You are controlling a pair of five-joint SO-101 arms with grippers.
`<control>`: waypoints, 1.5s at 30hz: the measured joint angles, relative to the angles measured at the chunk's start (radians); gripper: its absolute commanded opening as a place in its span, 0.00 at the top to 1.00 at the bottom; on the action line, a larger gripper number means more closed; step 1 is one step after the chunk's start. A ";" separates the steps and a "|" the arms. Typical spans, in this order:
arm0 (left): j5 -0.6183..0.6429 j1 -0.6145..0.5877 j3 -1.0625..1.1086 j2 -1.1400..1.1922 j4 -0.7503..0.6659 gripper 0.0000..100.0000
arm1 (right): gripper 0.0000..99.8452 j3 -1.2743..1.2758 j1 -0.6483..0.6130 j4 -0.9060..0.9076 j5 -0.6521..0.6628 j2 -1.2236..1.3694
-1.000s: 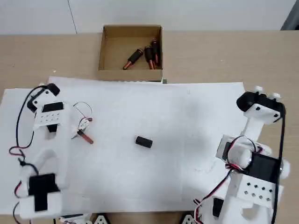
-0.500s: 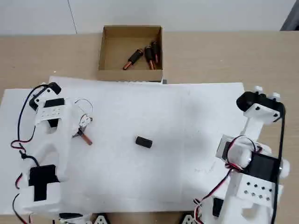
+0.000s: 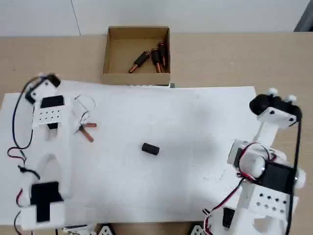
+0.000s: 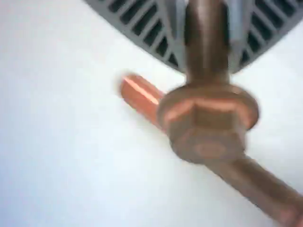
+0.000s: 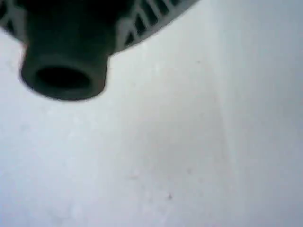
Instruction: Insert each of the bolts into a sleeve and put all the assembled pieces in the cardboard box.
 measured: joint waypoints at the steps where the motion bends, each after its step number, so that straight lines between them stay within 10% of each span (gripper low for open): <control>1: -0.006 0.015 -0.008 -0.031 0.017 1.00 | 1.00 -0.020 0.000 0.000 0.000 0.000; 24: -0.100 0.308 0.138 -0.824 0.195 1.00 | 1.00 -0.133 -0.181 0.071 0.107 -0.233; 45: -0.218 0.308 0.720 -1.401 -0.224 1.00 | 1.00 0.548 -0.585 -0.474 0.110 -0.614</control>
